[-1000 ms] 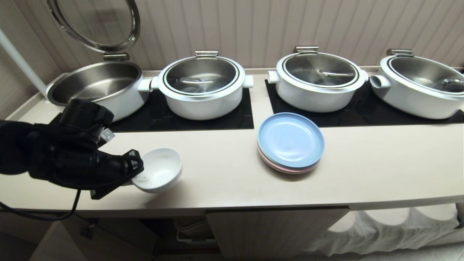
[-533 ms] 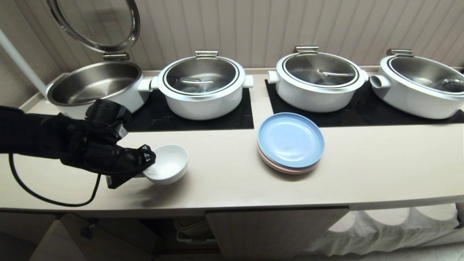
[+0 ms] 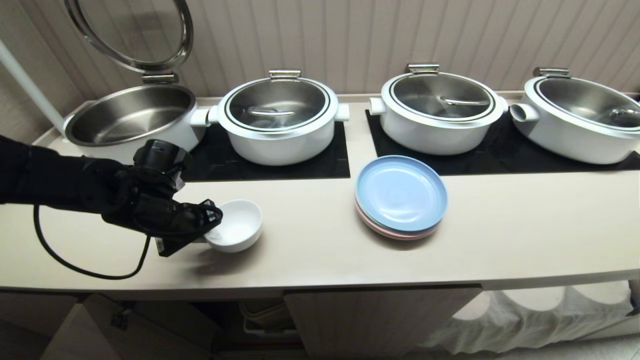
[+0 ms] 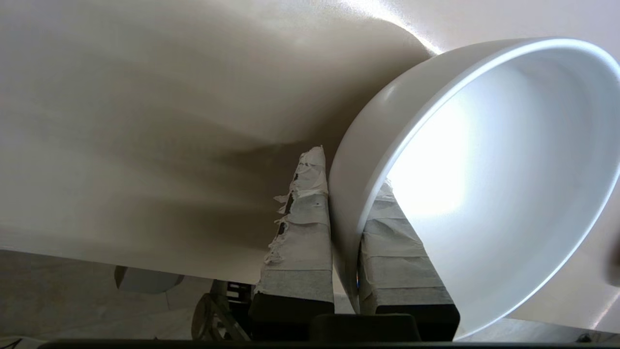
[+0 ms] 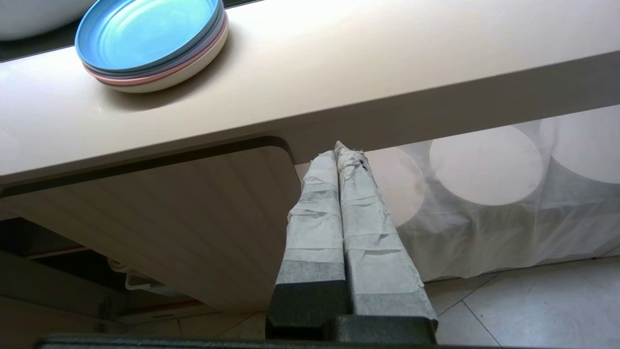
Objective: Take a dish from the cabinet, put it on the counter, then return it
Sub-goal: Place it on the table
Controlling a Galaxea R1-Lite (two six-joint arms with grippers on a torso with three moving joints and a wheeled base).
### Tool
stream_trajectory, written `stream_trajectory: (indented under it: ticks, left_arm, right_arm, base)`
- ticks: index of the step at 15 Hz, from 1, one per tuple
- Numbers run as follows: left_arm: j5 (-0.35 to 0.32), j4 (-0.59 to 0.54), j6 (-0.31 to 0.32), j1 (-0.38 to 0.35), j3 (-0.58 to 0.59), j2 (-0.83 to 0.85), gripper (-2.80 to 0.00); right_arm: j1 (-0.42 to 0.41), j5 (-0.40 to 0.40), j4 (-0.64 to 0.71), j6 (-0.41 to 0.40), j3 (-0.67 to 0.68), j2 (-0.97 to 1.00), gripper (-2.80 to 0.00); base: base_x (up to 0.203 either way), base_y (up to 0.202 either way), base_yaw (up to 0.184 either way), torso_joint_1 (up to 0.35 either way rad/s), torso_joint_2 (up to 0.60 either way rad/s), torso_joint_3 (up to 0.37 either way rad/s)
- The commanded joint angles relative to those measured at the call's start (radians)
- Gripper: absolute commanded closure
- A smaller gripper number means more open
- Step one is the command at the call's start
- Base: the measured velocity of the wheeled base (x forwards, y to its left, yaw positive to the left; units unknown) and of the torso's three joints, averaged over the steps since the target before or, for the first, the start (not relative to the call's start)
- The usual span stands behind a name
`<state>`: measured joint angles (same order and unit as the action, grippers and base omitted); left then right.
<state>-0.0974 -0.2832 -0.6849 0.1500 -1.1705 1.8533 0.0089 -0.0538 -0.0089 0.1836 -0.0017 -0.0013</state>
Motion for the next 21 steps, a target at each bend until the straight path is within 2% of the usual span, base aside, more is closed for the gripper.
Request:
stream_trajectory:
  ticks: [1,8,9,21]
  left_arm:
    - [-0.001,-0.001,-0.004,0.000,-0.003,0.007,0.00]
    - [-0.004,-0.002,-0.004,0.000,-0.009,0.012,0.00]
    - [-0.001,-0.001,-0.002,0.000,-0.011,0.015,-2.80]
    - [0.014,-0.002,-0.001,0.000,-0.049,0.029,-2.80]
  right_arm:
    - [0.000,0.000,0.000,0.002,0.000,0.001,0.00]
    - [0.000,0.000,0.000,0.000,0.000,0.001,0.00]
    - [0.000,0.000,0.000,0.000,0.000,0.001,0.00]
    - [0.000,0.000,0.000,0.000,0.000,0.001,0.00]
  base:
    - [0.000,0.000,0.000,0.000,0.00,0.000]
    - [0.000,0.000,0.000,0.000,0.00,0.000]
    - [0.000,0.000,0.000,0.000,0.00,0.000]
    - [0.000,0.000,0.000,0.000,0.00,0.000]
